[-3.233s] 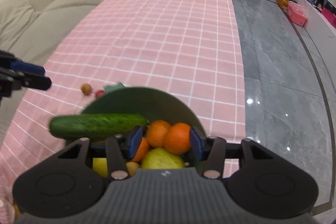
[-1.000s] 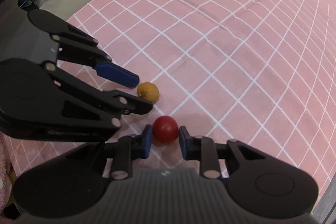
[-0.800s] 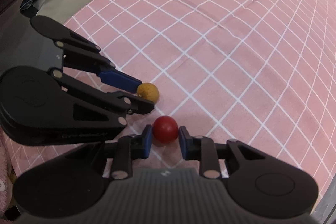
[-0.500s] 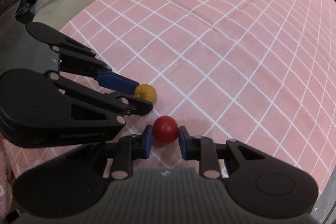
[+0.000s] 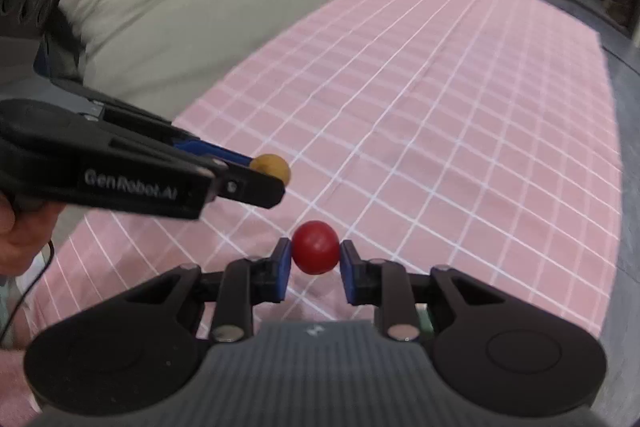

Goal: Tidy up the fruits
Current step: 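Carry both fruits over the colander and lower them in with both tools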

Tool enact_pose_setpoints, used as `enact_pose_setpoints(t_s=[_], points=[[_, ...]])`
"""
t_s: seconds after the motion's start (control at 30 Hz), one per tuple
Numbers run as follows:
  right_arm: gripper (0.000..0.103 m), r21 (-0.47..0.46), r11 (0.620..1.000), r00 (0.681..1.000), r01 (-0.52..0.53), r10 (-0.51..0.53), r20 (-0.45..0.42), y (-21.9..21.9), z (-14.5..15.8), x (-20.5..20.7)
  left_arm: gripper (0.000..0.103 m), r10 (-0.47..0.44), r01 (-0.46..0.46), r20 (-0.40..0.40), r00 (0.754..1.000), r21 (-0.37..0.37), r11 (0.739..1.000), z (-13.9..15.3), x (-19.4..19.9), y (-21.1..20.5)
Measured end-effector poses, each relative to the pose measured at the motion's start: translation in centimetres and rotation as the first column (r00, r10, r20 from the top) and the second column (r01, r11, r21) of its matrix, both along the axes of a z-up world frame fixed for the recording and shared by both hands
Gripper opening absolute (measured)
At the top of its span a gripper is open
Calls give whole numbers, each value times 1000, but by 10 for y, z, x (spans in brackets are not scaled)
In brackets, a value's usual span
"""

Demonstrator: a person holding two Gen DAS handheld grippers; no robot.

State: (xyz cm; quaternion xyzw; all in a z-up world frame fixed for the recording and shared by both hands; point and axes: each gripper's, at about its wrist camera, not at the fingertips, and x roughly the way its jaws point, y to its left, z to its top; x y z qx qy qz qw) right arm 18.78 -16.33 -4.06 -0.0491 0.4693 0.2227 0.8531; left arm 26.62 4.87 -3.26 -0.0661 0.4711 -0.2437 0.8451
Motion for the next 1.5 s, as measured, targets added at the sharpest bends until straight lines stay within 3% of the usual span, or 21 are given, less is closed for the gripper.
enact_pose_setpoints(t_s=[0.3, 0.43, 0.6, 1.0, 1.27, 1.5], points=[[22, 50, 983, 981, 175, -179, 72, -60, 32, -67, 27, -173, 173, 77, 982, 7, 985, 31, -38, -51], [22, 33, 971, 969, 237, -239, 61, -83, 29, -87, 27, -300, 296, 85, 950, 52, 954, 27, -62, -84], [22, -9, 959, 959, 284, -283, 19, -106, 16, -115, 27, -443, 434, 65, 894, 116, 893, 10, -91, -118], [22, -194, 970, 979, 143, -168, -119, -107, -23, -133, 27, -588, 601, -125, 799, 189, 776, -51, -120, -157], [22, -236, 971, 975, 33, -83, -205, -105, -34, -124, 27, -580, 610, -189, 792, 211, 764, -70, -116, -163], [22, -213, 977, 969, -15, -38, -244, -101, -41, -120, 27, -572, 612, -222, 790, 216, 761, -83, -112, -169]])
